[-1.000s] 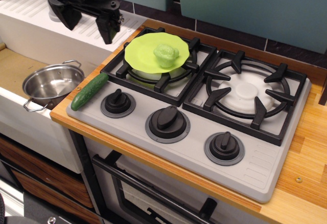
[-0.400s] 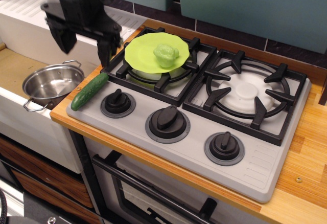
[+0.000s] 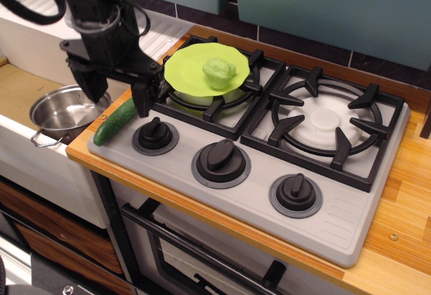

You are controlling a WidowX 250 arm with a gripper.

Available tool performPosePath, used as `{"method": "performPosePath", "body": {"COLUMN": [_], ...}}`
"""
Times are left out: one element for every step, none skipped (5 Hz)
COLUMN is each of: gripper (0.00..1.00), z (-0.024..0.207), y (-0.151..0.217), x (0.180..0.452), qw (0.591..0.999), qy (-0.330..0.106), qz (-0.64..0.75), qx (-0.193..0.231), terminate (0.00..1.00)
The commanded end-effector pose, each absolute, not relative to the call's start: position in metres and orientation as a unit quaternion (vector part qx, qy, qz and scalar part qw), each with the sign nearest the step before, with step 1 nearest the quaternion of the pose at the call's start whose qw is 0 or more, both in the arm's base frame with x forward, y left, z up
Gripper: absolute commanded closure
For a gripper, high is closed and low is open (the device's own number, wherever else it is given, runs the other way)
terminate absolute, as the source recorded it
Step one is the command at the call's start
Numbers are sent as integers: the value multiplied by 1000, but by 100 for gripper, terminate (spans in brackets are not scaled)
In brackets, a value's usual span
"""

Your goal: Put cauliflower on plate and pickle in pot or pan in sink

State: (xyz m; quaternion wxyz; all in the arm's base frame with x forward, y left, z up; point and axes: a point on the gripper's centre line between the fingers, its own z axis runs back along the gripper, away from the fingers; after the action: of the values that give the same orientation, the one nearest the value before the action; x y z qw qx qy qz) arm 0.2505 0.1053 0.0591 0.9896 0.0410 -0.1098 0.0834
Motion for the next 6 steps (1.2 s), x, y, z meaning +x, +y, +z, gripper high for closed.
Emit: {"method": "performPosePath", "body": {"gripper": [0, 0, 0, 0, 0, 0], "z": [58, 54, 47, 38, 31, 24], "y": [115, 126, 132, 133, 133, 130], "x": [253, 253, 253, 254, 253, 252], "qw": [987, 986, 985, 985, 984, 983], "qy": [-136, -145, -155, -159, -163, -169], "qz": [76, 70, 67, 69, 70, 72], "qx": [40, 39, 33, 26, 20, 13], "terminate": [0, 0, 0, 0, 0, 0]}}
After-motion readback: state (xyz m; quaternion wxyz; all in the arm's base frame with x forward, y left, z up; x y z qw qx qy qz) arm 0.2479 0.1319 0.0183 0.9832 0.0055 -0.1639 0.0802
